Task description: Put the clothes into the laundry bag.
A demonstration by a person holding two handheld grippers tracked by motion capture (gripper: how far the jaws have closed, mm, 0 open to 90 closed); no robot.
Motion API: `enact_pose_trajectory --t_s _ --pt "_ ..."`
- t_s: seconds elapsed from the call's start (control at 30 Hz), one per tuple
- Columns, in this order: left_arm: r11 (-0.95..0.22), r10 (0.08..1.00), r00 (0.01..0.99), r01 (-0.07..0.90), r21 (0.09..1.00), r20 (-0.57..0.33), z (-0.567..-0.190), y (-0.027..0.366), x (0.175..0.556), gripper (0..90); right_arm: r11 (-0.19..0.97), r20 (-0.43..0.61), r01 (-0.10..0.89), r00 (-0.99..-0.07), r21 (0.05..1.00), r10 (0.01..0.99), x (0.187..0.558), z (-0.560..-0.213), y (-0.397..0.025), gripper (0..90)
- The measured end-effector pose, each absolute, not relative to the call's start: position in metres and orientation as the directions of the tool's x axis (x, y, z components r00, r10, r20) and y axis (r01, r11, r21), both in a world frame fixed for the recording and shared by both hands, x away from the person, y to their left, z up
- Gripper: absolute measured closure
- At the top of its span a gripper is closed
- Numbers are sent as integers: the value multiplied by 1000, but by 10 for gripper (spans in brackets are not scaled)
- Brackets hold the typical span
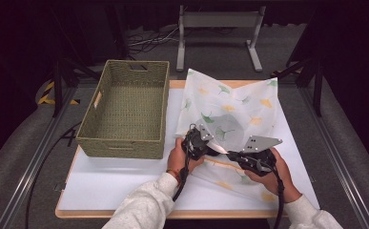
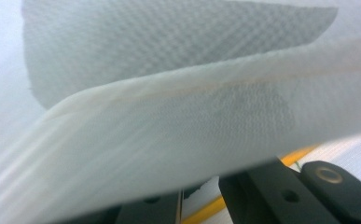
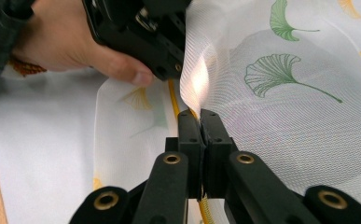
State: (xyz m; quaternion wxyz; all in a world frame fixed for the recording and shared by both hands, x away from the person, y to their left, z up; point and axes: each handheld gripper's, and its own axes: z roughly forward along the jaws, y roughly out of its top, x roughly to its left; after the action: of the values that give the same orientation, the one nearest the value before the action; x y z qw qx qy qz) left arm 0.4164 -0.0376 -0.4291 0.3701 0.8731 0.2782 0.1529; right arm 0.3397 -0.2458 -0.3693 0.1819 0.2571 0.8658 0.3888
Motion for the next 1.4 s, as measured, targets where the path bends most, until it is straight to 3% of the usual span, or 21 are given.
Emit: enact_pose_trajectory --t_s 0.3,0.43,0.53,0.63,0.73,1.0,1.4 --pt "-586 536 843 328 741 51 -418 -21 401 864 568 -116 301 -805 766 581 337 -369 -248 886" --pt "-581 511 858 297 758 55 -409 -4 387 761 571 -115 299 -809 765 577 334 -369 -248 885" --pt "-572 513 856 290 767 59 -406 9 378 627 573 -116 296 -811 764 573 334 -369 -248 885" --pt "-584 507 859 286 760 66 -409 21 372 594 575 -117 292 -814 764 569 333 -369 -247 884" --pt "-602 492 868 280 748 71 -410 28 368 634 579 -120 285 -819 764 562 333 -369 -245 883" --pt "-658 475 875 283 698 93 -412 55 358 896 586 -129 265 -829 766 544 330 -367 -241 878" --pt "-670 451 888 272 691 88 -417 74 341 898 615 -135 262 -842 744 523 329 -371 -237 877"
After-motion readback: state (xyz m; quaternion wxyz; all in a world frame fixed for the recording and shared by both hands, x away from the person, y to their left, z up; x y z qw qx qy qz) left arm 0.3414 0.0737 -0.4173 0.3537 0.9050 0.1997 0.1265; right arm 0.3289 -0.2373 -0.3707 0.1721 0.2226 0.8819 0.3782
